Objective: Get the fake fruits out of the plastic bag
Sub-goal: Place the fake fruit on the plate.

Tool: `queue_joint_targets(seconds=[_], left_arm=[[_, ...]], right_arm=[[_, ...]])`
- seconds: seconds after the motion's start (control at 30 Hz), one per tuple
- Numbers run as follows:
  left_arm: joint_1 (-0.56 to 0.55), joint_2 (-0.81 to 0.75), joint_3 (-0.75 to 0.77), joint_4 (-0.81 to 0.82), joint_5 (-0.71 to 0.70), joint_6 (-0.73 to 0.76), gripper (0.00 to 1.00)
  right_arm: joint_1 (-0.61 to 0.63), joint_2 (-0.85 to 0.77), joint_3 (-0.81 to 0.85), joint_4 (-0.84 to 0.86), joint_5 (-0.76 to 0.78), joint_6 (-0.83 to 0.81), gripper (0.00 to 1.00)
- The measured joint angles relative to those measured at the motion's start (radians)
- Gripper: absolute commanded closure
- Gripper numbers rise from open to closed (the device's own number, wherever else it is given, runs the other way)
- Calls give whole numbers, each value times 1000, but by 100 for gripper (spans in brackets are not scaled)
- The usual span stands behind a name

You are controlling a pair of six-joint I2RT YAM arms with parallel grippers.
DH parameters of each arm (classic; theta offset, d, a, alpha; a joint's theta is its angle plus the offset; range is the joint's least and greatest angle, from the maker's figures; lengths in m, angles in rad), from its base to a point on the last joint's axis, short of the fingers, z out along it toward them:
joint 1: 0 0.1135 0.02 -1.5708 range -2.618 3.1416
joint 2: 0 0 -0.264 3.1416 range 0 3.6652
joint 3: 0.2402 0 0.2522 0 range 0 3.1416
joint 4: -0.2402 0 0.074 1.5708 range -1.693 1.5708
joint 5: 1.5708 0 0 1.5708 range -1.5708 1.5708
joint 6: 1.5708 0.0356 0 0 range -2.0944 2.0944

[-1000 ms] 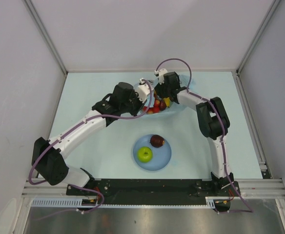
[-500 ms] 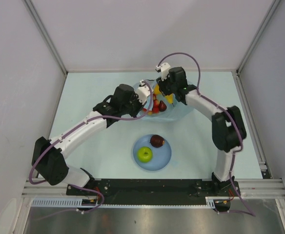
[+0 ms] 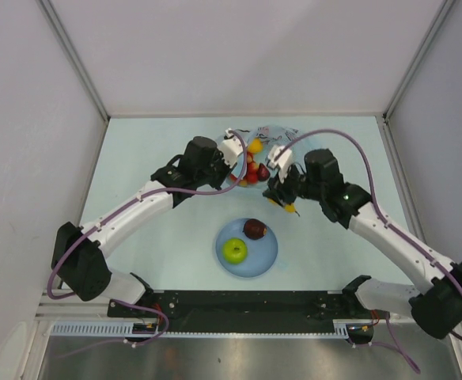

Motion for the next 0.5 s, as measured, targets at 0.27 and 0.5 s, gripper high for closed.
queue_joint_targets(seconds=[0.27, 0.5], left_arm=[[0, 0, 0, 5, -6, 2, 100], [0, -1, -24, 8, -6, 2, 100]], right_arm=[[142, -156, -278, -103, -64, -177, 86], [164, -98, -364, -18, -107, -294, 82]])
